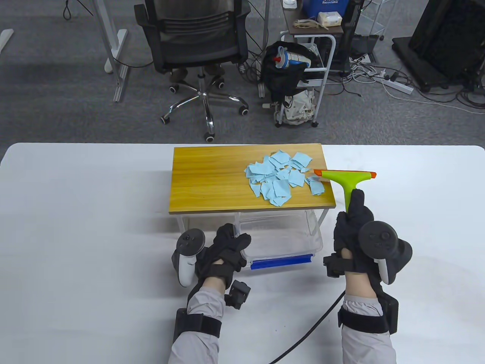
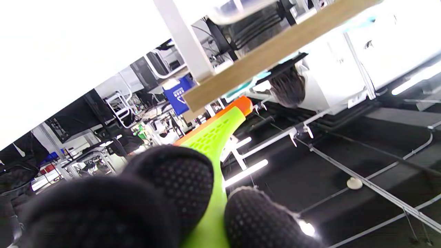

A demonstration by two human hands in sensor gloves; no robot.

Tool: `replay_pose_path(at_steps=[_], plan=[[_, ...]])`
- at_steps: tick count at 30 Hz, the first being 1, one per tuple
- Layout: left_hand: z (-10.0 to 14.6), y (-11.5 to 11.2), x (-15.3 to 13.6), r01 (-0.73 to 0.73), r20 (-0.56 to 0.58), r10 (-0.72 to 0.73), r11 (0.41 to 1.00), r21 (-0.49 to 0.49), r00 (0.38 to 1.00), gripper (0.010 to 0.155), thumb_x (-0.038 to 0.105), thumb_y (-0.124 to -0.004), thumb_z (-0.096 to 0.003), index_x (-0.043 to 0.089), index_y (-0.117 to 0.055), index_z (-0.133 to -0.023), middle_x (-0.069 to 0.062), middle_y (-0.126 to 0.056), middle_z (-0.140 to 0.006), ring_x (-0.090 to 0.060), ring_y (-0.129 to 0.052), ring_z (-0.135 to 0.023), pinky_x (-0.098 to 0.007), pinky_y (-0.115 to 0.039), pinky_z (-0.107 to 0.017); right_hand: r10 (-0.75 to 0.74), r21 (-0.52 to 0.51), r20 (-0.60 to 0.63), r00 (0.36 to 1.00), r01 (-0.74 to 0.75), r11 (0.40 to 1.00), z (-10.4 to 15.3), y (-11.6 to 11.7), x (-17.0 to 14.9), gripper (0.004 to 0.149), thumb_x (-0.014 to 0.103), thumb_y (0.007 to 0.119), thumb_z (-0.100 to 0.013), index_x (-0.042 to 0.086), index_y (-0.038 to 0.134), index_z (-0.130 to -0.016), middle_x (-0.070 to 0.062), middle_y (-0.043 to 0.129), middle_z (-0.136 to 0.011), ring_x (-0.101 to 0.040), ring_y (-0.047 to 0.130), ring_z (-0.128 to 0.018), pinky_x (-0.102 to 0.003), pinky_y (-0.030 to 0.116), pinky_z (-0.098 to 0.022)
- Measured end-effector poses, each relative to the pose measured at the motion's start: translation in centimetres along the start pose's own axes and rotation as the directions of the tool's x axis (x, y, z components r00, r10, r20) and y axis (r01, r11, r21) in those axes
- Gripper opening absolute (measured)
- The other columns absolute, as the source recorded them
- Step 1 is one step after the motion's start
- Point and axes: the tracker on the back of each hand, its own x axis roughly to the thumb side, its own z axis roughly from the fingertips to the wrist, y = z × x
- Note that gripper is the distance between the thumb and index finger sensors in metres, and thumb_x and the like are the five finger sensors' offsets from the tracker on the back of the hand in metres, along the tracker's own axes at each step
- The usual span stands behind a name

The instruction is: Scrape paper scraps from tabletop organizer into plastic storage box

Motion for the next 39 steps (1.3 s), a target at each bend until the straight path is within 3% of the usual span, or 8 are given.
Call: replay_pose_path(at_steps=[4, 15, 28, 35, 39], plan=[[0.1, -0.2, -0.1, -0.023, 0.000, 0.023, 0.999, 0.024, 1.000, 0.074, 0.044, -0.077, -0.0637, 0.011, -0.027, -0.107, -0.019, -0.061, -0.086, -0.019, -0.091, -0.040, -0.020, -0.084, -0.026, 0.004, 0.042, -0.003, 1.000, -0.004, 0.999, 0.1, 0.5, 0.0, 0.059, 0.023, 0.082, -0.048, 0.009, 0.061, -0.101, -0.039, 0.077, -0.083, -0.031, 0.102, -0.030, -0.031, 0.093, -0.011], [0.3, -0.6, -0.1, -0.051, -0.003, 0.051, 0.999, 0.018, 0.999, 0.074, 0.044, -0.076, -0.0641, 0.011, -0.026, -0.107, -0.019, -0.060, -0.086, -0.019, -0.091, -0.040, -0.020, -0.084, -0.027, 0.051, 0.179, 0.047, 0.998, -0.058, 0.982, 2.1, -1.1, 2.4, 0.059, 0.024, 0.082, -0.048, 0.009, 0.061, -0.102, -0.039, 0.077, -0.083, -0.031, 0.102, -0.028, -0.031, 0.092, -0.010], [0.5, -0.1, 0.1, -0.072, 0.012, 0.072, 0.997, 0.030, 0.997, 0.074, 0.044, -0.077, -0.0635, 0.011, -0.027, -0.107, -0.019, -0.061, -0.085, -0.019, -0.091, -0.039, -0.021, -0.084, -0.026, -0.008, 0.303, 0.116, 0.993, -0.028, 0.952, 3.1, -2.7, 4.4, 0.058, 0.024, 0.083, -0.047, 0.008, 0.065, -0.100, -0.040, 0.081, -0.080, -0.031, 0.102, -0.023, -0.032, 0.091, -0.007], [0.5, 0.0, 0.2, -0.079, 0.013, 0.079, 0.997, 0.022, 0.997, 0.074, 0.044, -0.078, -0.0632, 0.011, -0.028, -0.107, -0.019, -0.062, -0.085, -0.019, -0.091, -0.039, -0.021, -0.084, -0.025, -0.040, 0.214, 0.173, 0.984, 0.002, 0.977, 3.9, -4.4, 5.3, 0.057, 0.024, 0.083, -0.047, 0.008, 0.067, -0.099, -0.039, 0.083, -0.079, -0.030, 0.102, -0.023, -0.031, 0.091, -0.007], [0.6, 0.1, 0.2, -0.082, 0.014, 0.082, 0.996, 0.024, 0.997, 0.074, 0.044, -0.078, -0.0631, 0.011, -0.028, -0.107, -0.019, -0.062, -0.085, -0.019, -0.091, -0.039, -0.021, -0.084, -0.025, -0.113, 0.178, 0.258, 0.959, 0.068, 0.982, 2.9, -1.0, 4.4, 0.059, 0.023, 0.079, -0.049, 0.011, 0.059, -0.103, -0.038, 0.075, -0.086, -0.034, 0.100, -0.034, -0.038, 0.089, -0.017]])
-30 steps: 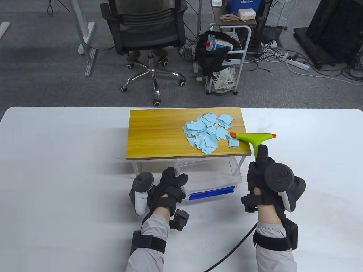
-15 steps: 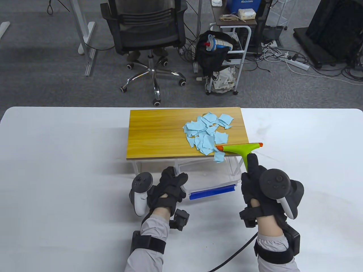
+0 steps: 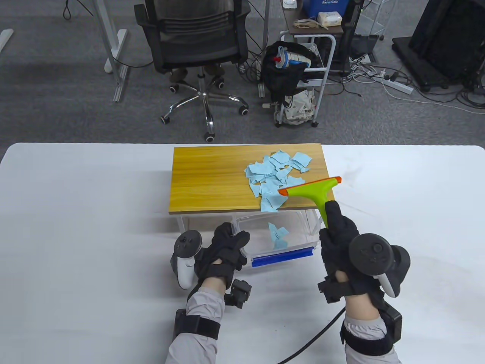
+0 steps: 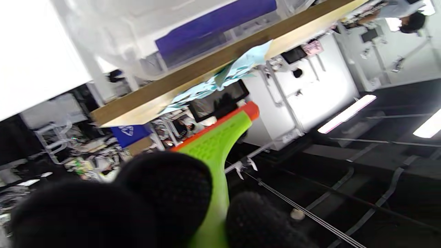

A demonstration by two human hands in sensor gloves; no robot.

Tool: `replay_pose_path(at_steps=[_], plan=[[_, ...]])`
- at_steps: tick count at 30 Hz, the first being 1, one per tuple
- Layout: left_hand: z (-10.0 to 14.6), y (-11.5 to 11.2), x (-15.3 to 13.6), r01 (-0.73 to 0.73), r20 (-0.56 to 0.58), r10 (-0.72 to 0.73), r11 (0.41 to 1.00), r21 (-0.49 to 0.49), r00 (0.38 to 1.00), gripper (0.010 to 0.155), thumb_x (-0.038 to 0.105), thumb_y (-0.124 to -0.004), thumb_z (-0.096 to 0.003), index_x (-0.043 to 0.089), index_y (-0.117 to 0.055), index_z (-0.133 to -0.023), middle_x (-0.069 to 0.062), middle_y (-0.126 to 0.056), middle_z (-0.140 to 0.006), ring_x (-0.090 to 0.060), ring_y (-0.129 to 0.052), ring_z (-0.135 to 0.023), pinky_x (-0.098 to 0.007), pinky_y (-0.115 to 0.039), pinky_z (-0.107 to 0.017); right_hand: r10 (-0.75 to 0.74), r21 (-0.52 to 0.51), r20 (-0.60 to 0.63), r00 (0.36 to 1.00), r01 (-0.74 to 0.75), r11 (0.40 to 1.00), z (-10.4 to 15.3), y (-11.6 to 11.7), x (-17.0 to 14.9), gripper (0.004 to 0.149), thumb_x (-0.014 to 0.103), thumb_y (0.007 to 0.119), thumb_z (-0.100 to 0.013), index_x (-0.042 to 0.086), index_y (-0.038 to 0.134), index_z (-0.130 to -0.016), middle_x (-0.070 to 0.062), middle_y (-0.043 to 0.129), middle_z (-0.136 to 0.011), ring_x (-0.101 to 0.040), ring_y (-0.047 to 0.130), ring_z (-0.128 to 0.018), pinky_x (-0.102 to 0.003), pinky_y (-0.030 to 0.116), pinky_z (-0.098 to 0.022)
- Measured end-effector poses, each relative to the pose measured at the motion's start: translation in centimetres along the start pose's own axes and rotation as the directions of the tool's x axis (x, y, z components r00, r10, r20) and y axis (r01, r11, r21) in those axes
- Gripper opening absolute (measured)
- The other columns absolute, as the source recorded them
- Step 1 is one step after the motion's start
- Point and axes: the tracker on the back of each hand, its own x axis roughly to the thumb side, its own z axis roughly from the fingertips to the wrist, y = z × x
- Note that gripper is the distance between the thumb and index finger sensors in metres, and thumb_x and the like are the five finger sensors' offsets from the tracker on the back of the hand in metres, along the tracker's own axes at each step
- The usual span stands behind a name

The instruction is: Scrape paper scraps from tabletop organizer into plastic storage box

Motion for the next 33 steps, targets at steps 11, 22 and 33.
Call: replay_pose_path(at_steps=[11, 22, 33], plan=[[0.0, 0.1, 0.1, -0.008, -0.001, 0.008, 1.000, -0.004, 1.000, 0.074, 0.044, -0.078, -0.0628, 0.011, -0.029, -0.106, -0.019, -0.062, -0.084, -0.020, -0.091, -0.038, -0.021, -0.084, -0.025, -0.056, 0.150, -0.013, 0.998, 0.058, 0.987, -0.7, 4.5, -1.4, 0.059, 0.022, 0.078, -0.050, 0.012, 0.056, -0.103, -0.038, 0.072, -0.088, -0.036, 0.098, -0.036, -0.041, 0.089, -0.019], [0.0, 0.3, 0.1, -0.017, -0.001, 0.017, 1.000, -0.008, 1.000, 0.074, 0.043, -0.079, -0.0625, 0.010, -0.029, -0.106, -0.020, -0.063, -0.084, -0.020, -0.091, -0.037, -0.021, -0.084, -0.024, -0.064, 0.320, -0.076, 0.995, 0.085, 0.944, -0.2, 1.7, 0.5, 0.061, 0.023, 0.082, -0.049, 0.015, 0.057, -0.104, -0.039, 0.077, -0.083, -0.034, 0.100, -0.030, -0.041, 0.089, -0.016], [0.1, 0.4, 0.2, -0.021, -0.001, 0.021, 1.000, -0.005, 1.000, 0.074, 0.043, -0.079, -0.0624, 0.010, -0.030, -0.106, -0.020, -0.063, -0.084, -0.020, -0.091, -0.037, -0.021, -0.084, -0.024, -0.040, 0.326, -0.028, 0.999, 0.047, 0.944, 0.5, 0.1, 1.9, 0.059, 0.025, 0.083, -0.048, 0.012, 0.063, -0.102, -0.038, 0.083, -0.077, -0.030, 0.101, -0.024, -0.038, 0.090, -0.010]])
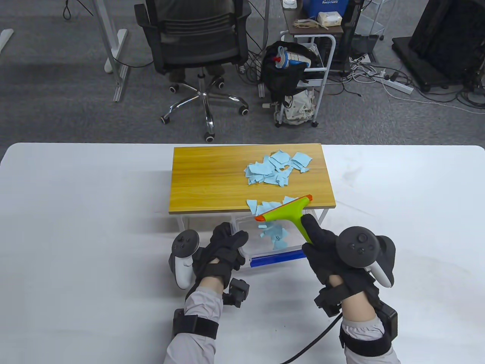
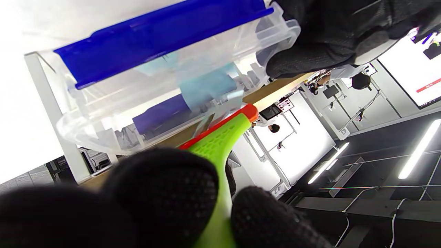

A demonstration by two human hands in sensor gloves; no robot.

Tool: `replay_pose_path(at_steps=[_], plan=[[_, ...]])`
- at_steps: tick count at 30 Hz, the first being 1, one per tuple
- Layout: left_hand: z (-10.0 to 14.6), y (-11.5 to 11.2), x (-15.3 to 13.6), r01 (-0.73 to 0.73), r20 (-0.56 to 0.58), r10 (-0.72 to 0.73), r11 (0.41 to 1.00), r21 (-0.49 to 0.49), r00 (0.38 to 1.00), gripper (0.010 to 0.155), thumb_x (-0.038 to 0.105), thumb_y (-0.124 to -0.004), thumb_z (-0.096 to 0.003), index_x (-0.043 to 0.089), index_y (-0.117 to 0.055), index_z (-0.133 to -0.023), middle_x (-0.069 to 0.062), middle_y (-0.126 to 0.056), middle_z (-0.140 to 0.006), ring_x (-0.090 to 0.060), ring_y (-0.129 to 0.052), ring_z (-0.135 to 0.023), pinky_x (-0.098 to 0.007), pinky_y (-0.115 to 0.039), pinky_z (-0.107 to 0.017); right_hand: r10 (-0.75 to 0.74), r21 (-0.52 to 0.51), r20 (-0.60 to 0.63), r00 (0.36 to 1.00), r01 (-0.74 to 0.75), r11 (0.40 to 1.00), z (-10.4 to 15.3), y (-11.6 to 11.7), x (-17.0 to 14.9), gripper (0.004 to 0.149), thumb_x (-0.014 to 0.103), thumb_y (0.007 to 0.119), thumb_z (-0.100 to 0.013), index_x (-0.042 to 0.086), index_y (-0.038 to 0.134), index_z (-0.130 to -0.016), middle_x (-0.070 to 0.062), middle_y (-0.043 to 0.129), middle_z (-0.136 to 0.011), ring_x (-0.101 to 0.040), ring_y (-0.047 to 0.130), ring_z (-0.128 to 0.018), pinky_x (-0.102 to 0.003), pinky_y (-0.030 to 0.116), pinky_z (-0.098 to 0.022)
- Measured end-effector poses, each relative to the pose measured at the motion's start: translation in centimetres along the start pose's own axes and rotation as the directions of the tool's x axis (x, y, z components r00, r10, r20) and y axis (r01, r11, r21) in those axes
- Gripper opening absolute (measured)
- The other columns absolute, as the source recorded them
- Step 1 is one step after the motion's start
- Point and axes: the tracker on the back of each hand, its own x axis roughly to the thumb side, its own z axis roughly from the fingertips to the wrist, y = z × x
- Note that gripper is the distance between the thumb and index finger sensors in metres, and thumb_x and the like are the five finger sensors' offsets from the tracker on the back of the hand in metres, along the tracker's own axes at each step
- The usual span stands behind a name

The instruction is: Scrape paper scraps from tabletop organizer into plastic storage box

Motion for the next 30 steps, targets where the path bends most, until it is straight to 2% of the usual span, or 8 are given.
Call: replay_pose_path(at_steps=[6, 12, 17, 20, 22, 26, 30], plan=[[0.0, 0.0, 0.0, -0.001, -0.001, 0.001, 1.000, 0.000, 1.000, 0.074, 0.043, -0.079, -0.0622, 0.010, -0.030, -0.106, -0.020, -0.063, -0.084, -0.020, -0.091, -0.037, -0.021, -0.084, -0.024, 0.003, -0.056, 0.041, 0.999, -0.001, 0.998, 0.6, -0.5, 0.7, 0.058, 0.026, 0.083, -0.048, 0.012, 0.066, -0.101, -0.037, 0.086, -0.076, -0.029, 0.102, -0.023, -0.036, 0.090, -0.009], [0.0, 0.1, 0.0, 0.001, 0.000, -0.001, 1.000, 0.004, 1.000, 0.074, 0.043, -0.079, -0.0622, 0.010, -0.030, -0.106, -0.020, -0.063, -0.084, -0.020, -0.091, -0.037, -0.022, -0.084, -0.024, -0.048, -0.157, 0.049, 0.998, 0.055, 0.986, -0.6, 1.8, -0.2, 0.058, 0.025, 0.079, -0.050, 0.012, 0.059, -0.103, -0.038, 0.080, -0.081, -0.030, 0.100, -0.028, -0.038, 0.090, -0.014], [0.1, 0.1, 0.1, -0.001, 0.000, 0.001, 1.000, 0.003, 1.000, 0.074, 0.043, -0.079, -0.0622, 0.010, -0.030, -0.106, -0.020, -0.063, -0.083, -0.020, -0.091, -0.037, -0.021, -0.084, -0.023, 0.041, -0.162, 0.022, 0.999, -0.037, 0.986, -1.4, 3.4, -0.6, 0.058, 0.025, 0.079, -0.050, 0.012, 0.058, -0.103, -0.038, 0.079, -0.081, -0.030, 0.100, -0.029, -0.038, 0.090, -0.014], [0.0, 0.1, 0.1, -0.003, 0.000, 0.003, 1.000, 0.003, 1.000, 0.074, 0.043, -0.079, -0.0622, 0.010, -0.030, -0.106, -0.020, -0.063, -0.083, -0.020, -0.091, -0.037, -0.021, -0.084, -0.023, 0.033, -0.148, 0.003, 0.999, -0.032, 0.988, -1.1, 2.9, -0.5, 0.058, 0.025, 0.081, -0.049, 0.013, 0.061, -0.102, -0.037, 0.081, -0.080, -0.030, 0.101, -0.027, -0.038, 0.090, -0.013], [0.0, 0.1, 0.1, -0.005, -0.001, 0.005, 1.000, 0.003, 1.000, 0.074, 0.043, -0.079, -0.0622, 0.010, -0.030, -0.106, -0.020, -0.063, -0.083, -0.020, -0.091, -0.037, -0.021, -0.084, -0.023, 0.015, -0.087, -0.021, 1.000, -0.016, 0.996, -0.8, 2.0, -0.3, 0.058, 0.025, 0.081, -0.049, 0.014, 0.062, -0.103, -0.038, 0.080, -0.081, -0.031, 0.100, -0.028, -0.039, 0.090, -0.014], [0.1, 0.1, 0.0, -0.012, -0.001, 0.012, 1.000, 0.001, 1.000, 0.074, 0.043, -0.079, -0.0623, 0.010, -0.030, -0.106, -0.020, -0.063, -0.083, -0.020, -0.091, -0.037, -0.021, -0.084, -0.024, 0.032, -0.040, -0.033, 0.999, -0.033, 0.999, 0.0, 0.3, 0.0, 0.058, 0.024, 0.084, -0.048, 0.015, 0.064, -0.102, -0.037, 0.082, -0.080, -0.033, 0.101, -0.028, -0.041, 0.089, -0.014], [0.1, 0.2, 0.0, -0.024, -0.001, 0.024, 1.000, 0.002, 1.000, 0.074, 0.043, -0.079, -0.0621, 0.010, -0.030, -0.106, -0.020, -0.063, -0.083, -0.020, -0.091, -0.037, -0.022, -0.084, -0.023, 0.003, -0.103, -0.025, 1.000, -0.006, 0.995, 0.8, -1.4, -0.2, 0.057, 0.024, 0.085, -0.047, 0.013, 0.068, -0.100, -0.037, 0.084, -0.078, -0.032, 0.101, -0.027, -0.040, 0.090, -0.013]])
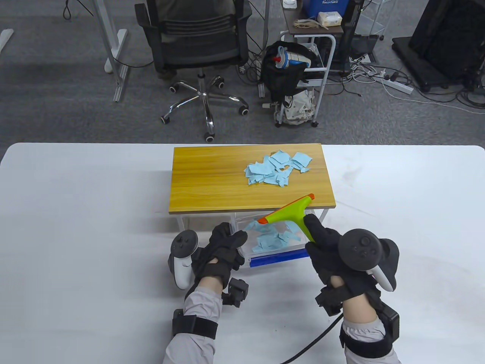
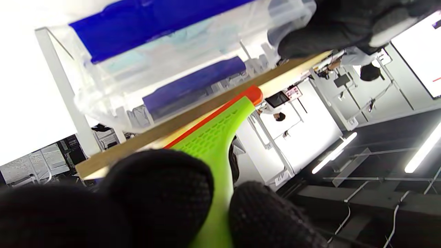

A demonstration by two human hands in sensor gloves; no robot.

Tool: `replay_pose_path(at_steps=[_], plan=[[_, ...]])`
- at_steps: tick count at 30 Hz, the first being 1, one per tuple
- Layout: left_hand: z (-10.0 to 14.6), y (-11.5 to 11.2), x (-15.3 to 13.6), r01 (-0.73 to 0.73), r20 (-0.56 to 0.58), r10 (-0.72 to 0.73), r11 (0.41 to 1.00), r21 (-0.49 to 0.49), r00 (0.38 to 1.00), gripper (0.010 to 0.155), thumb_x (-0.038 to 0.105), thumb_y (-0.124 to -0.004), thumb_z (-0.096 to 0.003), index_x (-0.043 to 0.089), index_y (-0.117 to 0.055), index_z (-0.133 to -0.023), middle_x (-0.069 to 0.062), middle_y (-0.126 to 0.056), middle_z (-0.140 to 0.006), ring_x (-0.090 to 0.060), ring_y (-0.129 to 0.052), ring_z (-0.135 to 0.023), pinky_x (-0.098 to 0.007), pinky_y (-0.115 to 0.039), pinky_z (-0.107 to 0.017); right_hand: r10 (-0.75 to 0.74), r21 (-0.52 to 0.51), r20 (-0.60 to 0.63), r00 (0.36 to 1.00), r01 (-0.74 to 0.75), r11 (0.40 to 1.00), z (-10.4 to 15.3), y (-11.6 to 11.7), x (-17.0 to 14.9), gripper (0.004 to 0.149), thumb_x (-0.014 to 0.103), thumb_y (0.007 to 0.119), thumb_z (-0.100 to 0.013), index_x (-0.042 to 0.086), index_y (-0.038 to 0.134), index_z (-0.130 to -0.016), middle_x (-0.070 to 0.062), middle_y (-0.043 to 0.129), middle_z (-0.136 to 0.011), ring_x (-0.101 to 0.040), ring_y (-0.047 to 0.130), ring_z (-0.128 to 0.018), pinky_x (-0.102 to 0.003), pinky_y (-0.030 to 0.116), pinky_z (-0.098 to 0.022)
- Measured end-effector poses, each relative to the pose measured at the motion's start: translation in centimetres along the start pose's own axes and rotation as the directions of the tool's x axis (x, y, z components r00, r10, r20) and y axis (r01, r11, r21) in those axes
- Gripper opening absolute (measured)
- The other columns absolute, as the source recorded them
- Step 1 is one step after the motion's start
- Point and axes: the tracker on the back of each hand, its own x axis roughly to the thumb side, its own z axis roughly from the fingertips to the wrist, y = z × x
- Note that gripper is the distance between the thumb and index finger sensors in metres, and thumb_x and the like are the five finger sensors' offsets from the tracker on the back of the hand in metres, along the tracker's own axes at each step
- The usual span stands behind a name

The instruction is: Scrape paper scraps from tabletop organizer into plastic storage box

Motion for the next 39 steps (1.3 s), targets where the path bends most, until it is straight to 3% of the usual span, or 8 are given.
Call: replay_pose_path(at_steps=[3, 6, 10, 14, 18, 21, 28, 39], plan=[[0.1, 0.2, 0.0, -0.006, -0.001, 0.006, 1.000, 0.005, 1.000, 0.074, 0.043, -0.079, -0.0621, 0.010, -0.030, -0.106, -0.020, -0.063, -0.083, -0.020, -0.091, -0.037, -0.022, -0.084, -0.024, -0.055, -0.118, -0.013, 0.998, 0.053, 0.992, -0.4, -0.6, -0.8, 0.057, 0.025, 0.083, -0.049, 0.013, 0.066, -0.101, -0.037, 0.083, -0.079, -0.031, 0.101, -0.028, -0.039, 0.090, -0.014], [0.1, 0.3, 0.0, -0.002, 0.000, 0.002, 1.000, 0.011, 1.000, 0.074, 0.043, -0.080, -0.0620, 0.010, -0.030, -0.106, -0.021, -0.063, -0.083, -0.021, -0.091, -0.037, -0.022, -0.084, -0.023, -0.070, -0.202, -0.028, 0.997, 0.063, 0.977, -2.4, -0.6, -1.2, 0.057, 0.024, 0.082, -0.049, 0.011, 0.065, -0.101, -0.039, 0.083, -0.078, -0.032, 0.101, -0.028, -0.040, 0.090, -0.014], [0.1, 0.4, 0.0, 0.016, -0.002, -0.016, 1.000, 0.016, 1.000, 0.074, 0.043, -0.080, -0.0620, 0.010, -0.030, -0.106, -0.020, -0.063, -0.083, -0.020, -0.091, -0.037, -0.022, -0.084, -0.024, 0.002, -0.157, -0.023, 1.000, -0.006, 0.988, -7.9, -1.1, -0.6, 0.057, 0.025, 0.081, -0.050, 0.013, 0.063, -0.102, -0.037, 0.082, -0.080, -0.032, 0.100, -0.030, -0.039, 0.090, -0.016], [-0.1, 0.5, 0.0, 0.013, -0.004, -0.013, 1.000, 0.004, 1.000, 0.074, 0.043, -0.079, -0.0622, 0.010, -0.030, -0.106, -0.020, -0.063, -0.084, -0.020, -0.091, -0.037, -0.022, -0.084, -0.024, -0.045, -0.075, -0.087, 0.995, 0.039, 0.996, -13.4, -0.5, -0.7, 0.058, 0.026, 0.081, -0.049, 0.014, 0.062, -0.102, -0.036, 0.081, -0.081, -0.032, 0.100, -0.031, -0.040, 0.089, -0.017], [-0.2, 0.5, 0.1, 0.011, -0.008, -0.011, 1.000, -0.010, 1.000, 0.074, 0.043, -0.079, -0.0626, 0.010, -0.029, -0.107, -0.020, -0.062, -0.084, -0.020, -0.091, -0.038, -0.022, -0.084, -0.024, -0.128, -0.020, -0.140, 0.982, 0.126, 0.992, -16.7, 0.8, -0.6, 0.057, 0.025, 0.081, -0.050, 0.014, 0.061, -0.102, -0.037, 0.079, -0.081, -0.033, 0.100, -0.032, -0.041, 0.089, -0.018], [-0.4, 0.4, 0.1, 0.013, -0.014, -0.014, 1.000, -0.026, 1.000, 0.074, 0.043, -0.079, -0.0628, 0.010, -0.029, -0.107, -0.020, -0.062, -0.084, -0.020, -0.091, -0.038, -0.021, -0.084, -0.025, -0.097, 0.027, -0.155, 0.983, 0.102, 0.994, -18.7, 2.2, -0.1, 0.057, 0.024, 0.081, -0.050, 0.015, 0.061, -0.103, -0.037, 0.079, -0.083, -0.035, 0.099, -0.034, -0.043, 0.088, -0.020], [-0.5, 0.2, 0.1, -0.012, -0.020, 0.011, 0.998, -0.057, 1.000, 0.074, 0.043, -0.079, -0.0629, 0.010, -0.029, -0.107, -0.020, -0.062, -0.084, -0.020, -0.091, -0.038, -0.021, -0.084, -0.025, -0.012, 0.173, -0.117, 0.993, 0.032, 0.984, -20.0, 3.4, 0.1, 0.055, 0.024, 0.083, -0.049, 0.016, 0.065, -0.101, -0.036, 0.081, -0.082, -0.036, 0.099, -0.033, -0.045, 0.088, -0.019], [-0.6, -0.2, 0.2, -0.021, -0.022, 0.019, 0.996, -0.086, 1.000, 0.074, 0.043, -0.078, -0.0630, 0.010, -0.029, -0.107, -0.020, -0.062, -0.085, -0.020, -0.091, -0.038, -0.021, -0.084, -0.025, -0.088, 0.377, -0.056, 0.995, 0.103, 0.920, -18.6, 1.0, -1.2, 0.057, 0.022, 0.091, -0.045, 0.020, 0.070, -0.098, -0.034, 0.083, -0.082, -0.039, 0.099, -0.033, -0.049, 0.087, -0.020]])
